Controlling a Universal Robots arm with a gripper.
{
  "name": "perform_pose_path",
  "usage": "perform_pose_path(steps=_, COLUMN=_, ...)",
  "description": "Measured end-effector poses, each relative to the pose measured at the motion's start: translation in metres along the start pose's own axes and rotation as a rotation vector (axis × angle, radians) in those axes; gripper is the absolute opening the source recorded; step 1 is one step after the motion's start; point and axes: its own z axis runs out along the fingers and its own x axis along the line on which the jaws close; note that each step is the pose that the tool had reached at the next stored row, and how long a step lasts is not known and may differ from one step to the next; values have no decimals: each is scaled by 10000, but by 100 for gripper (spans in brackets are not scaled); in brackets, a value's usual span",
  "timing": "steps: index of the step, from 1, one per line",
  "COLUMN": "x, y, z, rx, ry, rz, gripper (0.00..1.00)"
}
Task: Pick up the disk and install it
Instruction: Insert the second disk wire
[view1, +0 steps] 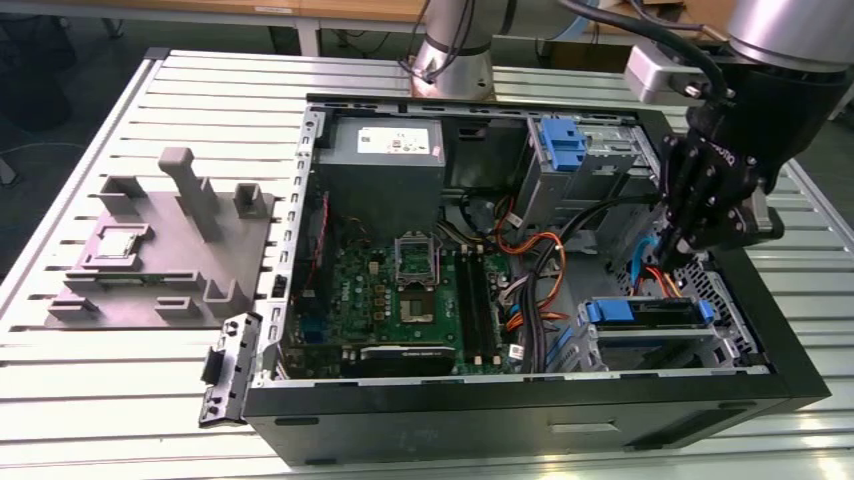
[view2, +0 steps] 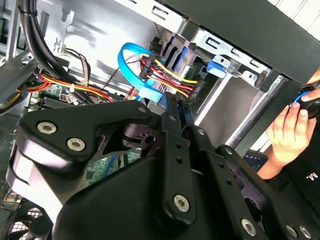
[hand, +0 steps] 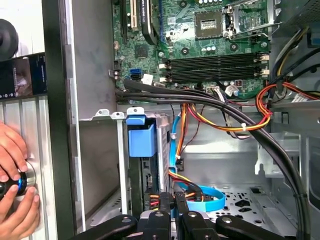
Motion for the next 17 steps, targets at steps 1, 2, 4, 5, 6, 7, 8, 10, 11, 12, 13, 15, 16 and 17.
perform_pose_path(steps=1, x=6, y=1, z=2, rx=3, ry=-1, rz=-3, gripper=16)
perform_pose_path(steps=2, x=11, y=6, z=4, rx=10, ry=-1, rz=-9, gripper=16)
perform_pose_path(steps=4, x=19, y=18, z=6, rx=46, ry=-4, rz=-34, gripper=16)
perform_pose_path(steps=5, x=22, y=26, z=7, rx=69, ry=-6, rz=-50, gripper=16)
perform_pose_path(steps=6, x=25, y=34, z=8, rx=90, ry=-8, rz=-65, gripper=16)
perform_pose_path(steps=7, x=27, y=40, z=8, rx=108, ry=-9, rz=-79, gripper=16)
perform_pose_path(steps=8, x=28, y=43, z=8, rx=117, ry=-10, rz=-86, gripper=16)
perform_pose_path(steps=10, x=28, y=43, z=8, rx=119, ry=-10, rz=-88, gripper=16)
perform_pose_path(steps=11, x=28, y=43, z=9, rx=119, ry=-11, rz=-88, gripper=16)
perform_pose_path(steps=12, x=28, y=43, z=9, rx=119, ry=-11, rz=-88, gripper=16)
perform_pose_path(steps=13, x=28, y=43, z=9, rx=119, ry=-11, rz=-88, gripper=16)
perform_pose_path(steps=15, x=28, y=43, z=9, rx=119, ry=-11, rz=-88, gripper=16)
perform_pose_path(steps=16, x=28, y=43, z=9, rx=119, ry=-11, rz=-88, gripper=16)
perform_pose_path(steps=17, x=28, y=43, z=9, rx=119, ry=-11, rz=-88, gripper=16)
